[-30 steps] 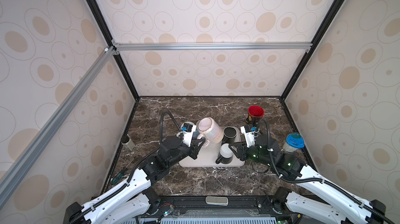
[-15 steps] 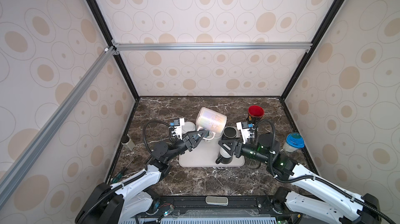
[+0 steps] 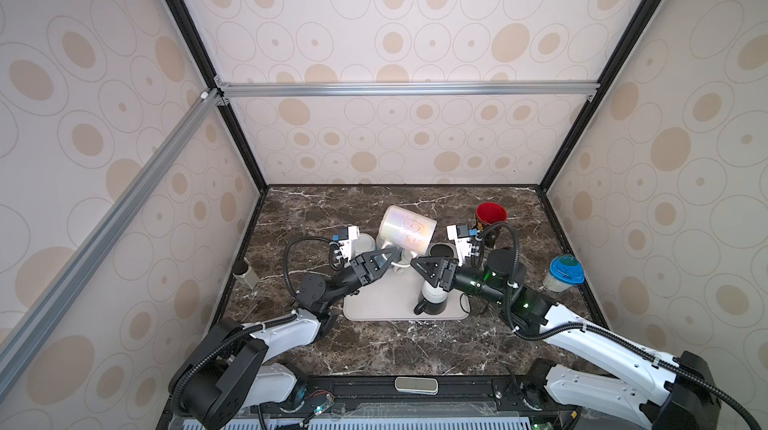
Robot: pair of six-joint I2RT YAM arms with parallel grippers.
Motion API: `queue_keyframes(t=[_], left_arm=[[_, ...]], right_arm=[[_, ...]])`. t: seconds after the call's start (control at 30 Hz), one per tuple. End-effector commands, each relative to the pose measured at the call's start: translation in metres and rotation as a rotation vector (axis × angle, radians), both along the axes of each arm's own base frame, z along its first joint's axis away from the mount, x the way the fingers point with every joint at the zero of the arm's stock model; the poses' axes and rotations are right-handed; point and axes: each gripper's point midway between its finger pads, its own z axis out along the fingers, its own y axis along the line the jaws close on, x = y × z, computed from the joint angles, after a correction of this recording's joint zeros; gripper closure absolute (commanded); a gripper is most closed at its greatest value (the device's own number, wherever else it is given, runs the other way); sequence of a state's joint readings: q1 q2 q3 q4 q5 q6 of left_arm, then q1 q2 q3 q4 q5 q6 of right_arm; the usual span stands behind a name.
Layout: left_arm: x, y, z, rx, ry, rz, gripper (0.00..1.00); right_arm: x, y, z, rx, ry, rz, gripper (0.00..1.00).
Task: Turn the mug right side up
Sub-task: 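Tilt the pink mug toward the right gripper while it reaches in, then grasp the pink mug's body with the right gripper while the left holds it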
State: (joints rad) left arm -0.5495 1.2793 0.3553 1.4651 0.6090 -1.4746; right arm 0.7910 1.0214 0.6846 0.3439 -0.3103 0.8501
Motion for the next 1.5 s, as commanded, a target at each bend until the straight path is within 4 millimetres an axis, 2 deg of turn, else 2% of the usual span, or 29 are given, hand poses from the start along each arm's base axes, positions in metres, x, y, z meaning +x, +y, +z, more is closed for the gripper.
queue_keyframes(t=[0.0,0.27,0.6,0.77,1.07,1.3,1.47], left_arm=[[-0.048,0.031,0.082,-0.225,-0.353,-0.009,1.00],[-0.048,0.029,0.079,-0.216,-0.355,-0.009,1.00],[-0.051,0.024,0.073,-0.203,-0.355,-0.018,1.00],[-0.052,0.020,0.072,-0.200,-0.355,-0.022,1.00],[-0.057,0.006,0.065,-0.184,-0.359,-0.055,1.00],[-0.058,-0.004,0.058,-0.168,-0.348,-0.077,1.00],[-0.061,-0.010,0.055,-0.161,-0.342,-0.095,1.00]], right_arm=[[0.003,0.003,0.020,0.057,-0.031,-0.010,0.46],[0.009,0.010,0.022,0.088,-0.029,-0.008,0.48],[0.017,0.015,0.041,0.152,-0.054,-0.020,0.59],[0.022,0.017,0.047,0.193,-0.056,-0.031,0.61],[0.035,0.003,0.058,0.302,-0.085,-0.136,0.70],[0.040,0.007,0.063,0.332,-0.099,-0.135,0.70],[0.044,0.008,0.064,0.343,-0.106,-0.151,0.75]])
